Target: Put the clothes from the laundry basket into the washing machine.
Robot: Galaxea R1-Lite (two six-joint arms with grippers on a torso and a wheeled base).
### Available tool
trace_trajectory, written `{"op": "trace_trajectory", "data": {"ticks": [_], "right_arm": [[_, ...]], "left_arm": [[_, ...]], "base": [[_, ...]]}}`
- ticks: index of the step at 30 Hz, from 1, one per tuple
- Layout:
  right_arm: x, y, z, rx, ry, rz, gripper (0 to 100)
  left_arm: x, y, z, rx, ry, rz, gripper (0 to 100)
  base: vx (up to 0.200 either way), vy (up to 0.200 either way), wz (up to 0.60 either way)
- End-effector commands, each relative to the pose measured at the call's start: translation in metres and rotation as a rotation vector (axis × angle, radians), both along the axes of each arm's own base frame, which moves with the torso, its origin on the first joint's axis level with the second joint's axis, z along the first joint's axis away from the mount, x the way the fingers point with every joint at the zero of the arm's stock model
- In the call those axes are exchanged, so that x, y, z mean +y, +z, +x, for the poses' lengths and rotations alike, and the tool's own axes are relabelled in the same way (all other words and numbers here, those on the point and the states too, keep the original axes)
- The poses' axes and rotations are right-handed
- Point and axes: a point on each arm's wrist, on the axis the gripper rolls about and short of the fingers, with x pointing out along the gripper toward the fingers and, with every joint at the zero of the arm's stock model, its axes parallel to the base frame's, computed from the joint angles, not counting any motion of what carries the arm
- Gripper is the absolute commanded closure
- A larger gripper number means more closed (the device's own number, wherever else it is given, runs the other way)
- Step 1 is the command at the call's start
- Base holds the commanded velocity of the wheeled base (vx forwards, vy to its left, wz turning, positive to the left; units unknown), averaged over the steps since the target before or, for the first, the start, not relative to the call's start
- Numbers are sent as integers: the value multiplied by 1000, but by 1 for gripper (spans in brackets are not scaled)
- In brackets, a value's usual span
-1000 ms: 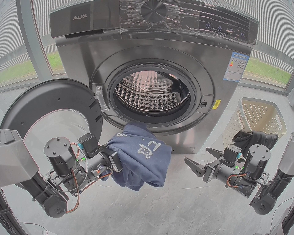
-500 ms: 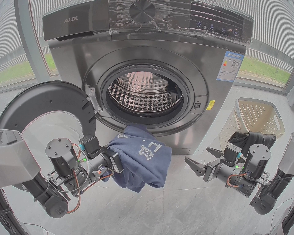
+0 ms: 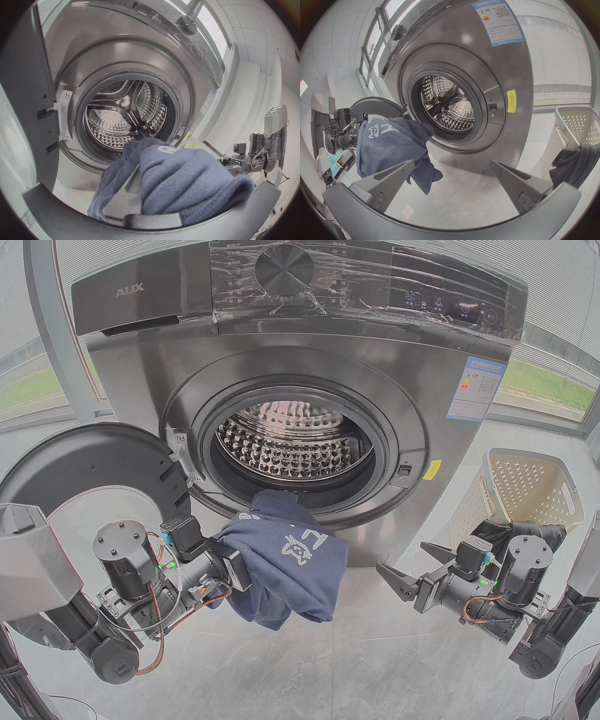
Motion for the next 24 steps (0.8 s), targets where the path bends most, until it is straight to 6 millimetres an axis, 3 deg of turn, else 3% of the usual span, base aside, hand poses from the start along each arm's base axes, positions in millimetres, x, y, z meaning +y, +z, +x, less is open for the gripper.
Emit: {"op": "trace_trajectory", "data": {"ticks": [1, 5, 13, 24], "right_arm": [[0, 0, 0, -1, 0, 1, 0], [-1, 0, -1, 1, -1, 1, 0], [-2, -9, -13, 47, 29, -34, 0], [-1, -8, -13, 44, 30, -31, 0]], "left_arm": [[0, 0, 0, -3, -2, -3, 100], [-1, 0, -1, -2, -4, -2, 100], [-2, -5, 0, 12, -5, 8, 100], [-2, -5, 0, 12, -5, 8, 100]], "base": [[200, 0, 0], [200, 0, 0], [0, 0, 0], [0, 18, 0]]}}
